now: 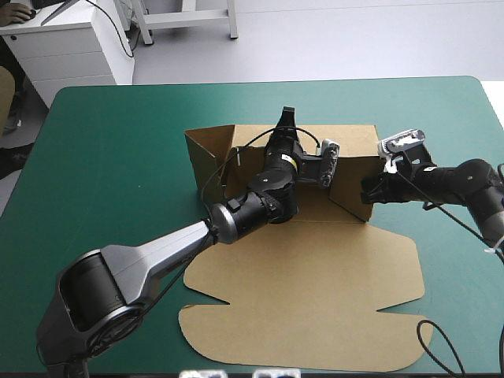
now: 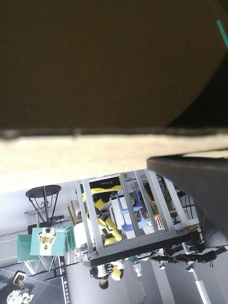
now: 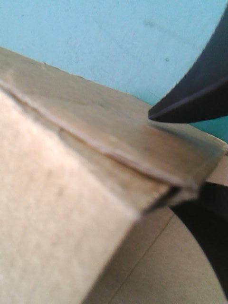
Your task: Fold the box
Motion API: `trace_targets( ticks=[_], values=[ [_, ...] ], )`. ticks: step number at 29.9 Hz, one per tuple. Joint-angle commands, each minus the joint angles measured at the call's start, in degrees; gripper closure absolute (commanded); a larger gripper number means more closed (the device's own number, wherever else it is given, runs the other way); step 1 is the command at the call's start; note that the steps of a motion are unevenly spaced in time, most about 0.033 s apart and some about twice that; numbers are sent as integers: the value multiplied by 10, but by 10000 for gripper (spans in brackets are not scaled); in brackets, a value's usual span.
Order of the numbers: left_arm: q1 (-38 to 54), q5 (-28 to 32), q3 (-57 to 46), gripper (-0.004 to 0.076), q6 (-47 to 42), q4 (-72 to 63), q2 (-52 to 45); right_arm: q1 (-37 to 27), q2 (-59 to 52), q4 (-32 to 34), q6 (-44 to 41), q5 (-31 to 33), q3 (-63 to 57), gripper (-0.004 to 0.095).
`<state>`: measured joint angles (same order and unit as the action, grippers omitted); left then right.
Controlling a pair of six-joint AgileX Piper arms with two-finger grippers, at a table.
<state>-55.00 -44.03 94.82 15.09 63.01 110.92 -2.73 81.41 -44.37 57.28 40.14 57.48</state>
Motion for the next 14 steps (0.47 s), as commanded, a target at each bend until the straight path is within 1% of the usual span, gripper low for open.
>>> trace_targets(
  ticks=[1,3,4,7,8,9,14],
  values=[
    [-1,-37,-1,731,-30,-29,-14,-1,-4,-55,27,-35,16,558],
    [-1,-37,-1,731,-44,-18,-16,-1,2,-69,26,-42,16,585],
    [-1,-37,-1,731,-44,-18,-16,-1,6,-75,22,-42,16,632],
    [-1,-37,-1,731,-44,-22,-16,-1,8,-86,19,-40,16,864],
    [-1,-36,-1,731,-44,-25,-16,-1,8,-87,17,-39,16,926],
    [-1,-36,-1,731,-44,-25,-16,-1,8,-87,17,-39,16,908],
    [-1,-36,-1,731,-44,-25,-16,-1,8,-87,17,-39,16,907]
  ],
)
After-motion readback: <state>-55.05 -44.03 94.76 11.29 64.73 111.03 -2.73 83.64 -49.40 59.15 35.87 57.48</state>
